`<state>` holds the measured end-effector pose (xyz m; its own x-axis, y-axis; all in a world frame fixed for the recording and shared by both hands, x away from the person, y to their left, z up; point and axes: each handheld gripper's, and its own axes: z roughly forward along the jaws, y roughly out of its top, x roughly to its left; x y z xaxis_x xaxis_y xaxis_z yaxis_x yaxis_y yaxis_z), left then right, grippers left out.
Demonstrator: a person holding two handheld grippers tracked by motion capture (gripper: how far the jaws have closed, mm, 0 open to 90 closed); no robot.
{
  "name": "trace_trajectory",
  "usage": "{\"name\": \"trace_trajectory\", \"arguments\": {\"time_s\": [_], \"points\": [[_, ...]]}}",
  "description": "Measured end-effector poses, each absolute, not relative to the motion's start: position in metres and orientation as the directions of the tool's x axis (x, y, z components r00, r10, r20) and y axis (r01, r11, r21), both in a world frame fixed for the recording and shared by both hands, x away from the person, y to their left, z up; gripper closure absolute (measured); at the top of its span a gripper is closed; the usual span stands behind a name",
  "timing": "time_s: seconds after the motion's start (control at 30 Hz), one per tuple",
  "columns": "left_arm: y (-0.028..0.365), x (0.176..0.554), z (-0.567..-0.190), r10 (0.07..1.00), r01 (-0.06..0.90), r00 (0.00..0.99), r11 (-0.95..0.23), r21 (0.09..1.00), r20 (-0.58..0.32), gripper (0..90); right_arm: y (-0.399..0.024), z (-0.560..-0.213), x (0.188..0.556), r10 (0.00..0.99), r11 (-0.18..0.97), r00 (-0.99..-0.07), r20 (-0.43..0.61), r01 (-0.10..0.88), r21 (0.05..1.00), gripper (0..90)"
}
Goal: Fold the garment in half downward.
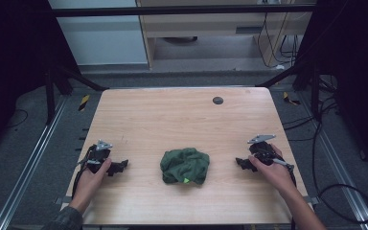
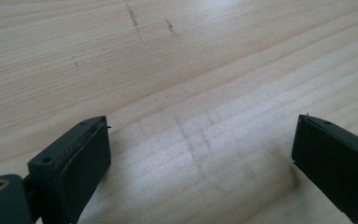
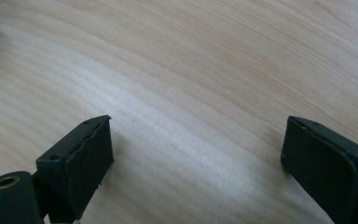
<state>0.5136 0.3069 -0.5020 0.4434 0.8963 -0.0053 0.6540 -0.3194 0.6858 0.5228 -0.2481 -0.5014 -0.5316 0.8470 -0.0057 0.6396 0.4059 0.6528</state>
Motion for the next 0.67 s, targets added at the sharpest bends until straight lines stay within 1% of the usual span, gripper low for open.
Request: {"name": "trace_trajectory", "arguments": {"time_s": [0.13, 0.2, 0.3, 0.4, 0.47, 0.63, 0.67], "points": [[0.305, 0.521, -0.503, 0.902, 0.652, 0.431, -0.316, 0.689, 0.006, 3.5, -0.247, -0.504, 0.531, 0.866, 0.365, -0.499, 0.008, 0.644, 0.672, 7.8], [0.304, 0.523, -0.505, 0.904, 0.643, 0.427, -0.317, 0.698, 0.017, 3.0, -0.246, -0.505, 0.535, 0.877, 0.352, -0.48, -0.004, 0.639, 0.684, 6.4], [0.302, 0.526, -0.508, 0.902, 0.628, 0.43, -0.316, 0.711, 0.02, 0.0, -0.243, -0.508, 0.537, 0.89, 0.328, -0.457, -0.006, 0.63, 0.703, 4.6], [0.302, 0.528, -0.508, 0.901, 0.628, 0.433, -0.316, 0.711, 0.019, 0.0, -0.238, -0.512, 0.539, 0.907, 0.292, -0.421, -0.003, 0.623, 0.725, 1.1], [0.301, 0.528, -0.508, 0.903, 0.629, 0.43, -0.314, 0.711, 0.018, 0.0, -0.235, -0.512, 0.54, 0.914, 0.284, -0.406, -0.004, 0.632, 0.721, 0.1], [0.3, 0.528, -0.508, 0.913, 0.637, 0.407, -0.298, 0.711, 0.018, 0.0, -0.222, -0.512, 0.539, 0.967, 0.178, -0.255, -0.002, 0.668, 0.723, 0.1], [0.299, 0.528, -0.508, 0.917, 0.639, 0.397, -0.29, 0.712, 0.017, 0.0, -0.221, -0.512, 0.538, 0.969, 0.173, -0.249, -0.002, 0.669, 0.722, 0.1]]}}
